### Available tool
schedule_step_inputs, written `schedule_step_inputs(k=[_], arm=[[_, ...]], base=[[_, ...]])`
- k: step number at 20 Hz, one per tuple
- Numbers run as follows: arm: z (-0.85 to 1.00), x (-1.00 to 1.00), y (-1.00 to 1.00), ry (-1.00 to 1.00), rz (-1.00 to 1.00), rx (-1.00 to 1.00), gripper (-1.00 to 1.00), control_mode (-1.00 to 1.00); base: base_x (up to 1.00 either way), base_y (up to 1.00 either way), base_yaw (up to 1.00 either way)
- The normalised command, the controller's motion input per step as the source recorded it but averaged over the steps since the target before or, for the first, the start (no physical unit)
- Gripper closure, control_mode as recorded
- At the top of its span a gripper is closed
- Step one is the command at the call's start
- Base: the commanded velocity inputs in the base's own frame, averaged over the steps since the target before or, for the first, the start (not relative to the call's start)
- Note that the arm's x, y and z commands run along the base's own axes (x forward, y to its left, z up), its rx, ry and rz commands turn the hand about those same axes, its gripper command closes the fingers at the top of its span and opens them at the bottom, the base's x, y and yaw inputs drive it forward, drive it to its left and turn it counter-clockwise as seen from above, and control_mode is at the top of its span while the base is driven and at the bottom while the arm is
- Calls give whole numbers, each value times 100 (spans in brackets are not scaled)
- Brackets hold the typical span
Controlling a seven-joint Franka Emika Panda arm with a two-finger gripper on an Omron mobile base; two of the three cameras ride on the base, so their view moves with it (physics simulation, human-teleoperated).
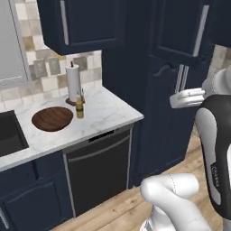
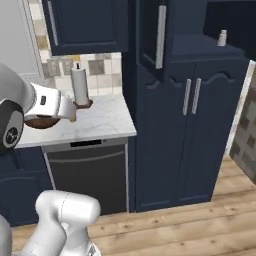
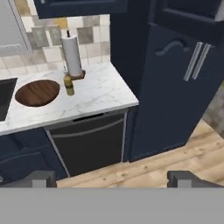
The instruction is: Retrieve the bottle and the shaker from the cabinet and place them next to the mixing bowl on the counter. Then add garlic from the fridge to the mixing bowl.
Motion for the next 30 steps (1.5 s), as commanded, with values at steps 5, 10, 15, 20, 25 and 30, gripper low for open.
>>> schedule_step_inputs(k=[5,10,15,20,25,30], arm=[[0,0,0,0,0,0,-100,100],[0,0,0,0,0,0,-100,100],[0,0,0,0,0,0,-100,100],[0,0,0,0,0,0,-100,100],[0,0,0,0,0,0,-100,100],[0,0,0,0,0,0,-100,100]], base=[[-11,-95,-19],[11,-100,1],[19,-100,4],[88,-95,24],[81,-33,42],[68,0,45]])
